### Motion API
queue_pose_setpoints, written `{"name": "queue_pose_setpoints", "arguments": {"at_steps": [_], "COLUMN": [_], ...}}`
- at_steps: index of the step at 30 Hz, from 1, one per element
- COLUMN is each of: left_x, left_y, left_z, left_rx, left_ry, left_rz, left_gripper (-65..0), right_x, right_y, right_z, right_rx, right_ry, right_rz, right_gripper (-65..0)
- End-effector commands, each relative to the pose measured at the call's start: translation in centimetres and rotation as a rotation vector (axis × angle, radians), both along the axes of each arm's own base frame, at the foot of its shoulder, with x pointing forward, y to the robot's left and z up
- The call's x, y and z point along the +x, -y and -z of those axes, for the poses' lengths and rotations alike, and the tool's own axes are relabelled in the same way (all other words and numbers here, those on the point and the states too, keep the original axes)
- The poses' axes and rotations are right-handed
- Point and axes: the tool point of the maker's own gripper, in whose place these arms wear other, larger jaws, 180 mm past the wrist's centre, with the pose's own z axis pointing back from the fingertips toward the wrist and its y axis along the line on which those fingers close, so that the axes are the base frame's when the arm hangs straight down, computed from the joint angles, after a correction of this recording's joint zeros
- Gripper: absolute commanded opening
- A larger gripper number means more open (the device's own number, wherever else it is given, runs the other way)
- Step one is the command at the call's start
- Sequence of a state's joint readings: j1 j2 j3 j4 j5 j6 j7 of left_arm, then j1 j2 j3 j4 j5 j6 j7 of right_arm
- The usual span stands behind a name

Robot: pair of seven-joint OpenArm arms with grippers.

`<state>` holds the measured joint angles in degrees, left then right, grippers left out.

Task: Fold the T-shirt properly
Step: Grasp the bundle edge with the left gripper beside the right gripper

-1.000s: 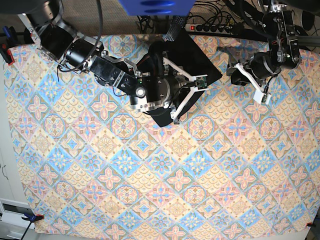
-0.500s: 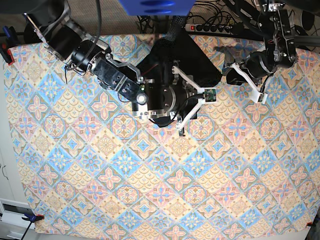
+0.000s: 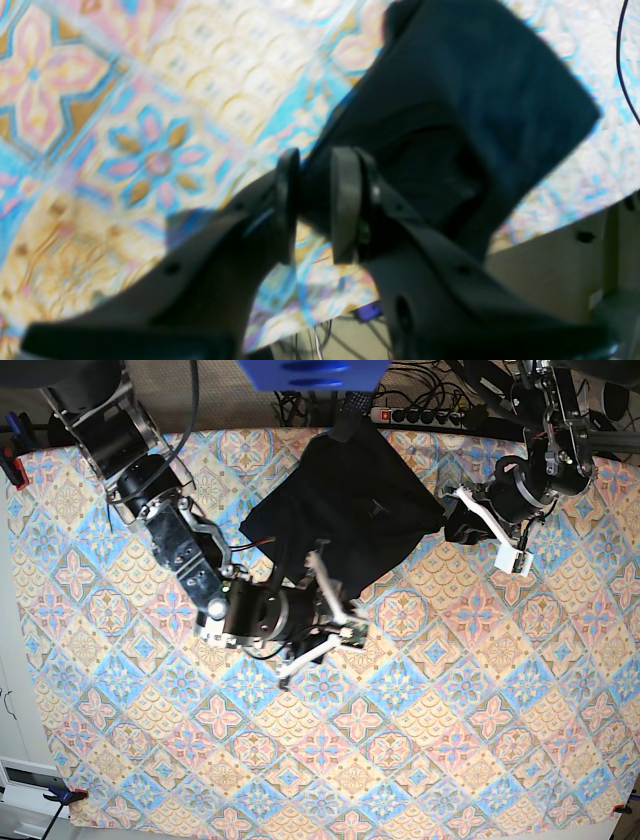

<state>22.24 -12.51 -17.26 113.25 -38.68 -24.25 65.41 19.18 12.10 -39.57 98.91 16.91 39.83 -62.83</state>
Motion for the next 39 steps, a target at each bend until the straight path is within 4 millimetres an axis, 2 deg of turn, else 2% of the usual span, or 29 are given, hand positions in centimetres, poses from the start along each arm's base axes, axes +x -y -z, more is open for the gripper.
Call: {"name": "queue_pose_setpoints", "arguments": {"at_steps": [1,4,8,12,14,17,20,25,27,31,33,36,37,39], "left_x": [0.4,0.1,1.0,1.7,1.3,0.4,-1.7,-3.3,-3.5,-3.1,-1.7,-1.3,-1.4,-2.1], "left_y": [1.6,4.7,7.1,8.2,8.2,7.8,5.6,2.4,1.6,0.8,1.4,3.0,3.4,3.9], "left_z": [-1.2,-1.4,-0.8,3.3,5.3,6.9,8.5,9.5,9.6,9.4,6.9,2.7,2.1,2.0], "left_rx": [-0.036,-0.105,-0.141,-0.062,-0.006,0.058,0.157,0.275,0.308,0.364,0.359,0.329,0.315,0.288], "left_ry": [0.043,0.044,0.038,-0.055,-0.107,-0.148,-0.202,-0.249,-0.255,-0.239,-0.152,-0.03,-0.013,-0.018], "left_rz": [0.036,0.1,0.105,0.115,0.138,0.161,0.174,0.195,0.2,0.2,0.198,0.209,0.212,0.217], "left_gripper": [-55.0,-55.0,-55.0,-55.1,-55.1,-55.1,-55.1,-55.1,-55.1,-55.1,-55.1,-55.1,-55.1,-55.1], "right_x": [0.5,1.0,1.1,1.6,1.7,1.8,1.8,1.2,1.1,1.1,1.1,1.6,1.8,1.8], "right_y": [0.3,2.9,4.3,6.1,6.5,5.0,4.5,5.4,5.4,3.8,3.5,2.9,2.5,1.8], "right_z": [-0.5,2.1,4.5,6.7,7.4,7.4,8.1,10.1,10.3,9.8,9.5,7.9,7.2,6.2], "right_rx": [0.032,0.024,0.027,-0.055,-0.1,-0.101,-0.121,-0.162,-0.165,-0.135,-0.131,-0.106,-0.093,-0.072], "right_ry": [-0.002,-0.076,-0.139,-0.136,-0.124,-0.116,-0.121,-0.169,-0.178,-0.175,-0.165,-0.12,-0.101,-0.075], "right_rz": [0.019,0.107,0.154,0.186,0.188,0.182,0.183,0.197,0.197,0.185,0.18,0.168,0.163,0.148], "right_gripper": [-52.0,-59.2,-61.1,-61.1,-61.1,-61.1,-61.1,-61.1,-61.1,-61.1,-61.0,-61.0,-61.0,-61.0]}}
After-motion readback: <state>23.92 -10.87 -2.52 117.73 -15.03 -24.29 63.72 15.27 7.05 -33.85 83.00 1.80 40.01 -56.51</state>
